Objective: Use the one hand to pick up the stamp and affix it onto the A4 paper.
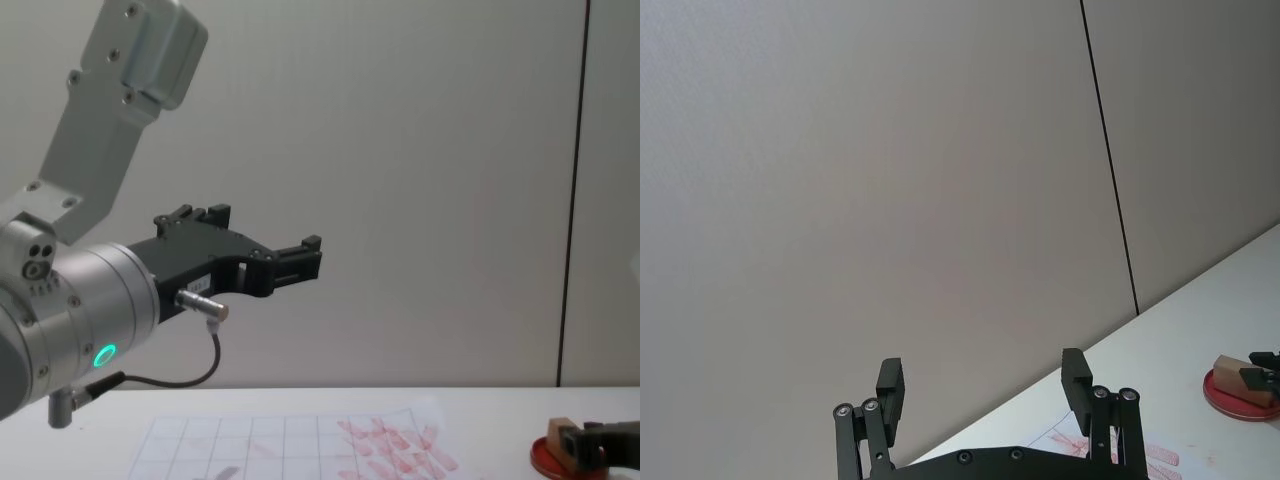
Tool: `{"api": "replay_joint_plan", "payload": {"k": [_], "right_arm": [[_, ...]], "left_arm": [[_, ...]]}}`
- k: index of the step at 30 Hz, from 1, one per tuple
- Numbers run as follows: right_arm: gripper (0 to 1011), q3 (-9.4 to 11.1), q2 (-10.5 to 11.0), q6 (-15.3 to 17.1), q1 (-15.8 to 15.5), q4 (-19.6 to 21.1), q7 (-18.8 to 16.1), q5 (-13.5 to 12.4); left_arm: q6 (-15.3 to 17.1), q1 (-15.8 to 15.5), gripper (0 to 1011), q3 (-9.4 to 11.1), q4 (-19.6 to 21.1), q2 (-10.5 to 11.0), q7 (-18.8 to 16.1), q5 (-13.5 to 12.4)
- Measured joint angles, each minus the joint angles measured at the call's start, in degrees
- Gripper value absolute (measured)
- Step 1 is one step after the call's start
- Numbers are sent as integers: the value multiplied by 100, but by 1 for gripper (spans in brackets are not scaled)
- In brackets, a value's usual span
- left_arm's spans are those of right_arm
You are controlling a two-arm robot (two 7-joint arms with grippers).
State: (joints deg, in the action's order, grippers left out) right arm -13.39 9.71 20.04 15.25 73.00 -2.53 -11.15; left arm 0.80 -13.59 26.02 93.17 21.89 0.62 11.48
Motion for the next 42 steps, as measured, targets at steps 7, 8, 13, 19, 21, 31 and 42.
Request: {"api": "replay_joint_plan", "payload": {"k": [7,8,13,19,21,31,42], "right_arm": [[211,22,-3,12,-12,31,14,-38],[211,24,-2,11,-19,44,15,-39],[211,36,12,-19,-56,189,25,-42],[211,41,35,-106,-109,560,21,-15],[211,37,41,-138,-133,734,-6,10],[211,-82,-6,-91,-214,1284,-194,136],[211,-310,-166,374,-248,1487,-346,367]], "left_arm": [[0,0,1001,0,0,0,0,0],[0,0,1001,0,0,0,0,0],[0,0,1001,0,0,0,0,0],[0,0,1001,0,0,0,0,0],[0,0,1001,0,0,0,0,0],[0,0,1001,0,0,0,0,0],[0,0,1001,0,0,0,0,0]]}}
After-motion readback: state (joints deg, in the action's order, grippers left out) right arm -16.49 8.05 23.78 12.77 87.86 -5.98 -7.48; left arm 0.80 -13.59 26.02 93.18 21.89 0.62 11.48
